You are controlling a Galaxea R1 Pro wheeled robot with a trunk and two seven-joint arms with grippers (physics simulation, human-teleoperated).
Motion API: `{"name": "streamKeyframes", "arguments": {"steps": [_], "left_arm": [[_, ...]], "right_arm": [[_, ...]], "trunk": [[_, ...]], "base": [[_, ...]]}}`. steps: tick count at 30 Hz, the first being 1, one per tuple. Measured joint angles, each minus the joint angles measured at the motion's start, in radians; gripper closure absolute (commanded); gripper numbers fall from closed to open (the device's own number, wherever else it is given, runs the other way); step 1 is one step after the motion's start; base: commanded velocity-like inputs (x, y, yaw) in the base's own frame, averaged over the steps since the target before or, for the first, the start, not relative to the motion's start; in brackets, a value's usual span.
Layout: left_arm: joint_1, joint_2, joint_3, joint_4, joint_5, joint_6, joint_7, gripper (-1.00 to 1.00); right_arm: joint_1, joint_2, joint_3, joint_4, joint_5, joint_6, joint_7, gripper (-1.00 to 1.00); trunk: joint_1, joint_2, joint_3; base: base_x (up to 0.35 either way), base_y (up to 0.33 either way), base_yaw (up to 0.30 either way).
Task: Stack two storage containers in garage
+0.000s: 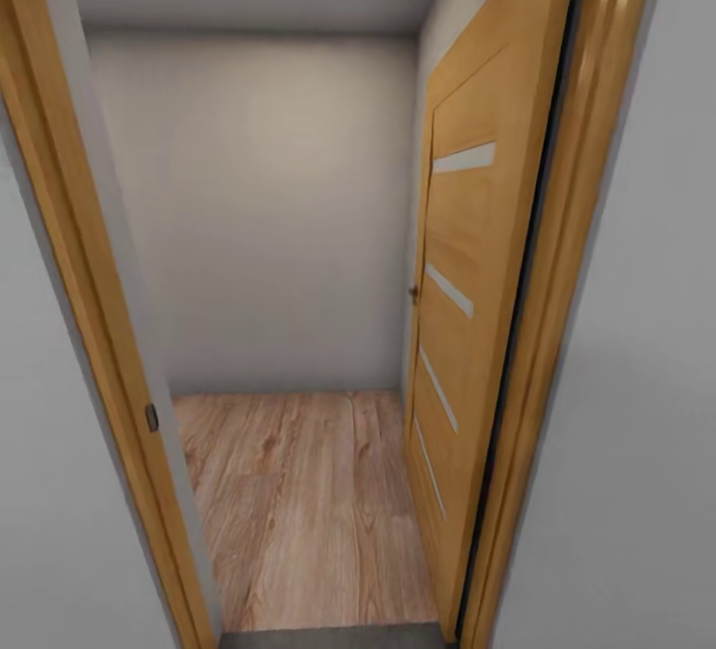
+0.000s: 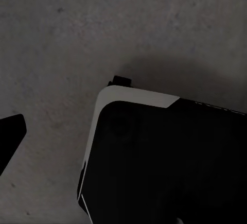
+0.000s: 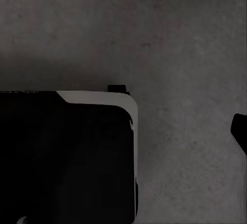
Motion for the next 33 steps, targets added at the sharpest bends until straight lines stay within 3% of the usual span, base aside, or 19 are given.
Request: {"name": "streamKeyframes", "arguments": {"steps": [17,26,33], "left_arm": [[0.000,0.000,0.000,0.000,-0.001,-0.003,0.000,-1.00],[0.000,0.000,0.000,0.000,-0.001,-0.003,0.000,-1.00],[0.000,0.000,0.000,0.000,-0.002,0.001,-0.001,-1.00]], "right_arm": [[0.000,0.000,0.000,0.000,0.000,0.000,0.000,-1.00],[0.000,-0.001,0.000,0.000,0.000,0.000,0.000,-1.00],[0.000,-0.001,0.000,0.000,0.000,0.000,0.000,-1.00]], "trunk": [[0.000,0.000,0.000],[0.000,0.000,0.000],[0.000,0.000,0.000]], "base": [[0.013,-0.001,0.258],[0.014,0.000,0.043],[0.254,0.000,0.002]]}}
